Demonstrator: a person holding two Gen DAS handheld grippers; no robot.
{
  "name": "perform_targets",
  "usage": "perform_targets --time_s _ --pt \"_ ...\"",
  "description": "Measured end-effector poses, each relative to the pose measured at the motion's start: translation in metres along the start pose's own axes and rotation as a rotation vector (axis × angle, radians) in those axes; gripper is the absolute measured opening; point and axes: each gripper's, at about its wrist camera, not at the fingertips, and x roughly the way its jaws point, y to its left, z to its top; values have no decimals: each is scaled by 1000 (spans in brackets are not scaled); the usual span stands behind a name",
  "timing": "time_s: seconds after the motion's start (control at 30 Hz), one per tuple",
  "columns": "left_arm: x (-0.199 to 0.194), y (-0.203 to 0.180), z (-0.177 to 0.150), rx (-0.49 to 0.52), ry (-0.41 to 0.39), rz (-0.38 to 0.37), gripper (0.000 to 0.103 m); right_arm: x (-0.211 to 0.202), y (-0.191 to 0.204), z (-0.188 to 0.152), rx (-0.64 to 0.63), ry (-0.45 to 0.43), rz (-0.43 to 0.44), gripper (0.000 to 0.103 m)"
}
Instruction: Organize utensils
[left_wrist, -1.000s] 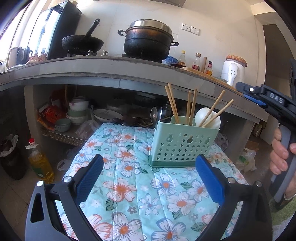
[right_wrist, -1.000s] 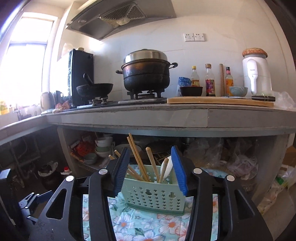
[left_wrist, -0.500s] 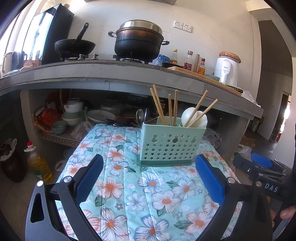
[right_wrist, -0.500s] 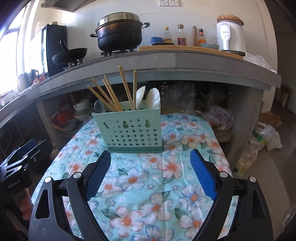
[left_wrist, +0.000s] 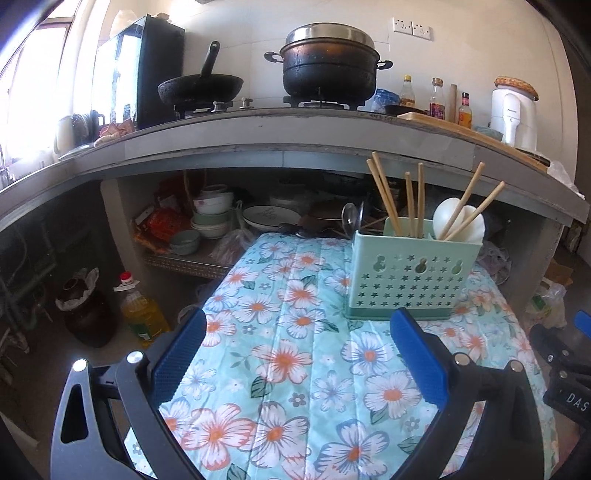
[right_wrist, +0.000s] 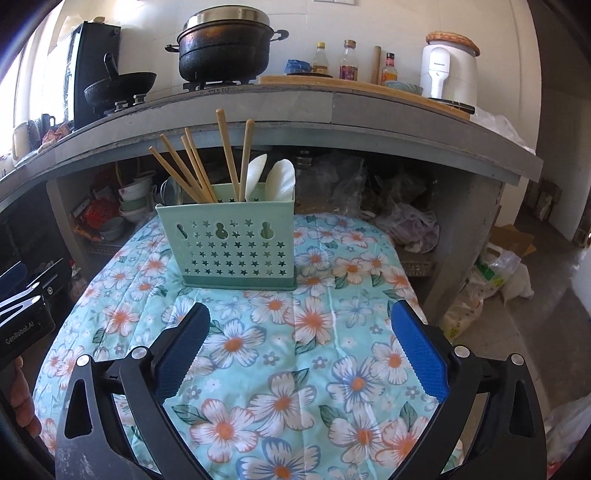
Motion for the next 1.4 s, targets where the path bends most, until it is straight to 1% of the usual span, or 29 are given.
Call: perform_targets --time_s 0.1,0.23,0.4,0.7,0.83,1.4 --pt "4 4 1 3 16 56 98 2 0 0 11 3 -5 94" --pt "7 10 2 3 18 134 98 3 1 1 5 0 -17 95" --pt "12 16 4 0 46 175 98 5 -1 1 6 2 -30 95" --pt "13 15 5 5 61 181 98 8 -5 2 14 4 -41 95" --pt "11 15 5 6 64 169 97 8 -5 2 14 4 -40 95" --pt "9 14 6 -8 78 163 97 4 -6 4 26 2 -42 95"
